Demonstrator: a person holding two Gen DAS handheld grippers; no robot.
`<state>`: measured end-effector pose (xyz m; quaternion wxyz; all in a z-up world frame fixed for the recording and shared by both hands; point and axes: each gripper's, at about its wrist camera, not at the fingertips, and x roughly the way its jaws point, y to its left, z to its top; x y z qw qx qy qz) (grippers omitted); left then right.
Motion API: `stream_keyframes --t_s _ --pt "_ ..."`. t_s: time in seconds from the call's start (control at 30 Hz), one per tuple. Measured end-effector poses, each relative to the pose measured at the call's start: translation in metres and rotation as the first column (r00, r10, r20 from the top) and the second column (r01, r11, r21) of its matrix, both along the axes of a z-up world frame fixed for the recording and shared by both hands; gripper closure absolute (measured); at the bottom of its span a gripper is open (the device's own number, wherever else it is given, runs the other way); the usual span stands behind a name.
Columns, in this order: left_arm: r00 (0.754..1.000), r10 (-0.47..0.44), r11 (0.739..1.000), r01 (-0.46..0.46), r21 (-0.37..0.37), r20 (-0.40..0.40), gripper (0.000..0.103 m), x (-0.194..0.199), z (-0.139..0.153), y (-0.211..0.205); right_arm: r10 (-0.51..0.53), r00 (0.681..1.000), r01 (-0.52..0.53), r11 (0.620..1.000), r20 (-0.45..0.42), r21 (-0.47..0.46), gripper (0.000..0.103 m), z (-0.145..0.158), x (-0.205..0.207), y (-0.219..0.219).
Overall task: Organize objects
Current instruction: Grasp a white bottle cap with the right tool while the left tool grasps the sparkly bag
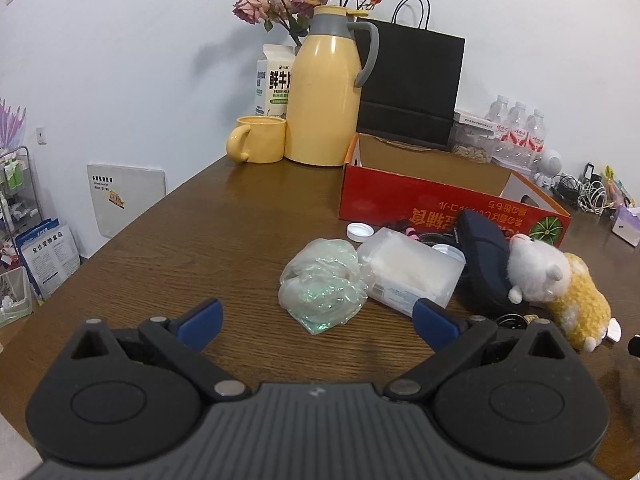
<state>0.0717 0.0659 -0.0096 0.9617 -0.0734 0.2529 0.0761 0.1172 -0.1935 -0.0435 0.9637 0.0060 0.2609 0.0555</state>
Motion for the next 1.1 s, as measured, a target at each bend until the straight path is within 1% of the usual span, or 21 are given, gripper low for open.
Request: stream_keyframes --t_s 0.23,0.43,0.57,0.67,0.73,0.77,0.8,0.83,0.87,0.9,0.93,0.97,1.03,1.1 --pt "1.000 -0.005 0.999 0.005 0.044 -0.011 0.000 0.025 -0.004 0.003 0.043 0.999 -0.043 0.999 0.020 0.006 0.076 0.004 0.011 0.017" --pt "0.995 -0.044 0.992 0.054 0.118 -0.085 0.000 0.058 -0.016 0.012 0.050 0.998 -0.050 0.999 0.025 0.011 0.076 0.005 0.016 0.022" --pt "0.990 -0.105 0.987 0.115 0.111 -0.100 0.000 0.068 -0.021 0.015 0.046 0.999 -0.046 0.999 0.018 0.017 0.076 0.001 0.017 0.022" --pt "0.987 -0.128 0.985 0.138 0.101 -0.096 0.000 0.071 -0.022 0.017 0.040 0.999 -0.040 0.999 0.017 0.016 0.076 0.001 0.019 0.022" --pt "0.985 -0.148 0.983 0.157 0.098 -0.091 0.006 0.071 -0.023 0.016 0.037 0.999 -0.037 0.999 0.015 0.015 0.076 0.000 0.020 0.022" --pt "0.983 -0.157 0.981 0.166 0.098 -0.092 0.014 0.070 -0.023 0.015 0.035 0.999 -0.035 0.999 0.013 0.014 0.076 0.000 0.020 0.022" --pt "0.982 -0.165 0.980 0.174 0.099 -0.092 0.025 0.070 -0.023 0.014 0.034 0.999 -0.034 0.999 0.012 0.013 0.076 -0.001 0.021 0.022" --pt "0.980 -0.175 0.978 0.183 0.097 -0.092 0.032 0.069 -0.023 0.013 0.034 0.999 -0.034 0.999 0.011 0.013 0.076 -0.001 0.021 0.023" --pt "0.979 -0.179 0.978 0.188 0.092 -0.095 0.041 0.069 -0.024 0.013 0.033 0.999 -0.033 0.999 0.011 0.013 0.076 -0.001 0.021 0.023" --pt "0.979 -0.179 0.979 0.187 0.084 -0.094 0.046 0.069 -0.023 0.014 0.033 0.999 -0.033 0.999 0.010 0.013 0.076 -0.001 0.021 0.023" --pt "0.981 -0.175 0.981 0.182 0.073 -0.086 0.048 0.068 -0.023 0.016 0.033 0.999 -0.033 0.999 0.010 0.013 0.076 -0.001 0.021 0.024" --pt "0.982 -0.171 0.983 0.176 0.059 -0.076 0.053 0.066 -0.022 0.017 0.033 0.999 -0.033 0.999 0.010 0.012 0.076 -0.001 0.021 0.023" --pt "0.985 -0.161 0.986 0.164 0.038 -0.058 0.056 0.063 -0.021 0.020 0.033 0.999 -0.033 0.999 0.010 0.012 0.076 -0.001 0.021 0.023" --pt "0.988 -0.151 0.988 0.153 0.035 -0.044 0.059 0.058 -0.019 0.021 0.032 0.999 -0.032 0.999 0.011 0.012 0.076 -0.001 0.021 0.023"
